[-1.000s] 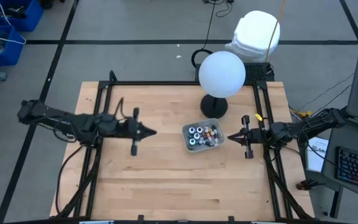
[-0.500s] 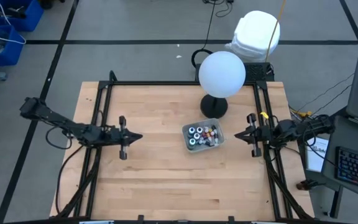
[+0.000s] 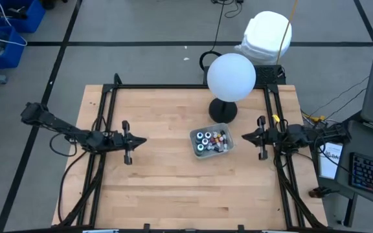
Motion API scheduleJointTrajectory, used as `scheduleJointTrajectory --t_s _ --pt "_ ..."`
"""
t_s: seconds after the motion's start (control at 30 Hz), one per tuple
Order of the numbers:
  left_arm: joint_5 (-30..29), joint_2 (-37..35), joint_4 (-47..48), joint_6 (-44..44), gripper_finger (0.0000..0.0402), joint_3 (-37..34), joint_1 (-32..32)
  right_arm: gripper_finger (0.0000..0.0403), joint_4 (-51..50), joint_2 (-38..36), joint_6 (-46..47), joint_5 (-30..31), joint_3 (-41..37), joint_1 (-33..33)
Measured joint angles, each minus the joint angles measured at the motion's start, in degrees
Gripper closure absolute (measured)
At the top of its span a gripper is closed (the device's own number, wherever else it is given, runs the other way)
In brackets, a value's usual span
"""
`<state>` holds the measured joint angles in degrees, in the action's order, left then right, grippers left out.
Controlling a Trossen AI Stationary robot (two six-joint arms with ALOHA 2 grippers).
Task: Pick & Place food coloring
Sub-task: Return to Home Position
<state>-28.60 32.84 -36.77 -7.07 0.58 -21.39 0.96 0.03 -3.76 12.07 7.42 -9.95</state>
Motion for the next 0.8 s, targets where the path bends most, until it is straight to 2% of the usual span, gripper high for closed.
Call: scheduleJointTrajectory --t_s 0.2,0.37,0.47,0.53,0.8 --pt "-0.44 0.13 2.14 1.55 0.0401 0.01 2.15 0.0403 -3.01 0.02 1.28 -0.30 0.00 5.70" --pt "-0.46 0.15 4.08 3.67 0.0401 0.00 2.97 0.0403 1.96 0.03 2.44 -7.64 -3.28 8.99" --pt "-0.44 0.17 5.75 4.81 0.0401 0.02 2.99 0.0403 5.77 -0.04 3.47 -7.82 -6.15 10.61" --pt "-0.39 0.20 6.13 5.16 0.0401 0.02 2.99 0.0403 2.39 0.37 4.13 -7.84 -6.26 11.71" --pt "1.39 0.05 6.06 -1.48 0.0401 0.02 2.99 0.0403 6.00 0.02 3.50 -13.08 -6.36 14.52"
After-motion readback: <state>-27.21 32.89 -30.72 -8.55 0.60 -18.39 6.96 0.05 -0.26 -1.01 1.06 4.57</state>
